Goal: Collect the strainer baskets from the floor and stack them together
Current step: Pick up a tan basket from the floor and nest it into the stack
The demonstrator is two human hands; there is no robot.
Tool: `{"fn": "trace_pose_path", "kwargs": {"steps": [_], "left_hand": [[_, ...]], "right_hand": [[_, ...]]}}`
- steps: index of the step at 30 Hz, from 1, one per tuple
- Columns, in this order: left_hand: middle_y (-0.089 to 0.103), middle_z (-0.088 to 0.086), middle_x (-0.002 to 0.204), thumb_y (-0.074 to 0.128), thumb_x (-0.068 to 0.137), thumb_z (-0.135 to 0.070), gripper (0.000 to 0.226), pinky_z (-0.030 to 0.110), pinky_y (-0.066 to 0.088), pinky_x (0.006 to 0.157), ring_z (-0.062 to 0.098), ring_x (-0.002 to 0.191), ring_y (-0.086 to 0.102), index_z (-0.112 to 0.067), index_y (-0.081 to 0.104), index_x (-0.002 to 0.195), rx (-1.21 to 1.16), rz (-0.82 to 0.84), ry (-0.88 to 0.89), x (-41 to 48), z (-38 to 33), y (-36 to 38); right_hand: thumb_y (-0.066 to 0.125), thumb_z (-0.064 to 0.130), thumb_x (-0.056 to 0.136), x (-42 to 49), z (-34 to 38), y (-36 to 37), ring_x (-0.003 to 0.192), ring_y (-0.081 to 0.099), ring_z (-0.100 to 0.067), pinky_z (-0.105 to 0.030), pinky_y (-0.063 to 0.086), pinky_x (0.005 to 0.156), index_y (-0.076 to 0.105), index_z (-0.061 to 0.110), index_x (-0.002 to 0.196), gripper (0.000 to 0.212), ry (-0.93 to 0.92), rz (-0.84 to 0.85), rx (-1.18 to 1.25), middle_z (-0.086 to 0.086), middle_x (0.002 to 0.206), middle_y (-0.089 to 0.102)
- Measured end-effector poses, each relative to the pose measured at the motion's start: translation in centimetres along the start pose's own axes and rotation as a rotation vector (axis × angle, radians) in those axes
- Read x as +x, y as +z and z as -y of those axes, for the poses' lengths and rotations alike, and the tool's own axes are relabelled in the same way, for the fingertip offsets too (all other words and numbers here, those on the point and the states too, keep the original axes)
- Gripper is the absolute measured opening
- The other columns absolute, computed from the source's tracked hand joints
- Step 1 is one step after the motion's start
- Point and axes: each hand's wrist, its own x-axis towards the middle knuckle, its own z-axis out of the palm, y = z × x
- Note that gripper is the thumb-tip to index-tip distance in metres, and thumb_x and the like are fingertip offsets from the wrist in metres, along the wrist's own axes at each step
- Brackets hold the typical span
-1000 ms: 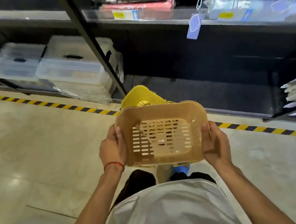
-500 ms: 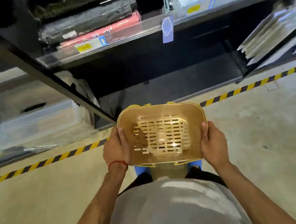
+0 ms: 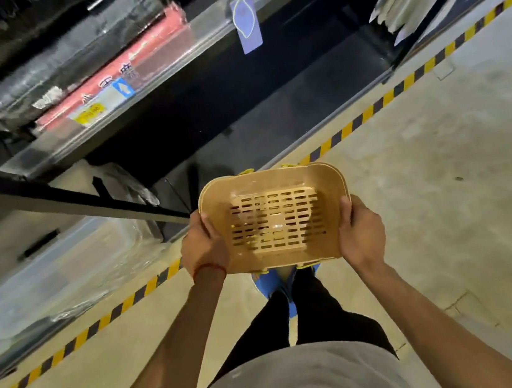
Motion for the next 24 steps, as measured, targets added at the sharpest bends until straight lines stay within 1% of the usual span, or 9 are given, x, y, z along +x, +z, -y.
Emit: {"fn": "trace_pose_path", "kwargs": {"steps": [2, 4, 7, 10, 14, 17, 20, 22, 24], "left_hand": [[0.06, 0.008, 0.091, 0.026, 0.105, -0.04, 0.035, 0.035, 0.037, 0.07, 0.032, 0.083, 0.055, -0.016, 0.052, 0.107, 0.011, -0.002, -0.046, 1.1, 0.4, 0.6], [0.056, 0.005, 0.088, 0.026, 0.105, -0.04, 0.035, 0.034, 0.036, 0.07, 0.028, 0.08, 0.052, -0.016, 0.052, 0.104, 0.028, -0.004, -0.07, 2.1, 0.7, 1.0], [0.06, 0.009, 0.091, 0.026, 0.104, -0.04, 0.035, 0.035, 0.036, 0.069, 0.034, 0.087, 0.057, -0.016, 0.052, 0.105, 0.048, -0.015, -0.076, 3.2, 1.0, 1.0], [0.064, 0.011, 0.097, 0.025, 0.104, -0.04, 0.036, 0.034, 0.037, 0.071, 0.034, 0.09, 0.058, -0.016, 0.052, 0.108, 0.046, -0.023, -0.069, 3.6, 1.3, 0.5], [0.057, 0.009, 0.092, 0.026, 0.104, -0.04, 0.036, 0.035, 0.035, 0.071, 0.03, 0.083, 0.05, -0.015, 0.052, 0.107, 0.064, 0.025, -0.089, 4.4, 2.0, 0.1], [0.063, 0.013, 0.097, 0.027, 0.103, -0.044, 0.04, 0.038, 0.043, 0.074, 0.036, 0.091, 0.058, -0.016, 0.054, 0.106, 0.077, 0.032, -0.095, 5.1, 3.4, 1.4], [0.065, 0.015, 0.097, 0.027, 0.103, -0.046, 0.044, 0.044, 0.049, 0.077, 0.037, 0.093, 0.06, -0.014, 0.057, 0.103, 0.034, 0.026, -0.071, 5.3, 4.6, 3.1], [0.065, 0.013, 0.094, 0.028, 0.103, -0.045, 0.044, 0.042, 0.05, 0.076, 0.034, 0.091, 0.06, -0.013, 0.058, 0.098, 0.016, 0.026, -0.056, 5.5, 5.2, 4.1], [0.065, 0.009, 0.09, 0.029, 0.103, -0.044, 0.041, 0.036, 0.045, 0.074, 0.028, 0.085, 0.058, -0.016, 0.056, 0.092, 0.01, 0.038, -0.038, 5.6, 5.6, 5.0]], "right_hand": [[0.024, 0.047, 0.108, 0.6, 0.6, 0.7, 0.072, 0.055, -0.021, -0.032, 0.04, 0.063, 0.059, 0.022, 0.096, 0.045, -0.02, -0.037, -0.011, 0.005, 0.081, 0.061], [0.025, 0.047, 0.108, 1.1, 1.2, 1.3, 0.071, 0.054, -0.019, -0.031, 0.038, 0.062, 0.06, 0.022, 0.095, 0.045, -0.033, -0.071, -0.018, 0.006, 0.082, 0.06], [0.025, 0.046, 0.107, 1.5, 1.8, 1.9, 0.072, 0.053, -0.019, -0.03, 0.038, 0.064, 0.062, 0.019, 0.099, 0.047, -0.037, -0.057, -0.04, 0.004, 0.082, 0.06], [0.024, 0.047, 0.107, 1.2, 2.0, 2.3, 0.073, 0.056, -0.02, -0.03, 0.04, 0.066, 0.062, 0.018, 0.102, 0.048, -0.041, -0.027, -0.027, 0.003, 0.083, 0.062], [0.023, 0.047, 0.107, 1.3, 1.8, 3.3, 0.079, 0.064, -0.027, -0.036, 0.049, 0.069, 0.063, 0.017, 0.106, 0.05, -0.04, 0.016, -0.003, -0.004, 0.089, 0.07], [0.023, 0.05, 0.107, 1.7, 1.0, 4.4, 0.081, 0.065, -0.028, -0.039, 0.053, 0.072, 0.063, 0.018, 0.109, 0.052, -0.034, 0.049, -0.007, -0.005, 0.091, 0.07], [0.022, 0.053, 0.107, 2.0, -0.3, 5.4, 0.081, 0.065, -0.025, -0.044, 0.057, 0.074, 0.061, 0.019, 0.111, 0.053, -0.038, 0.077, 0.023, -0.003, 0.093, 0.07], [0.022, 0.053, 0.107, 2.5, -1.2, 6.1, 0.082, 0.065, -0.025, -0.046, 0.058, 0.074, 0.061, 0.019, 0.111, 0.052, -0.053, 0.093, 0.03, -0.003, 0.094, 0.069], [0.023, 0.052, 0.107, 2.9, -1.9, 6.7, 0.083, 0.064, -0.023, -0.047, 0.057, 0.074, 0.06, 0.019, 0.107, 0.05, -0.058, 0.083, 0.033, -0.002, 0.094, 0.067]]}}
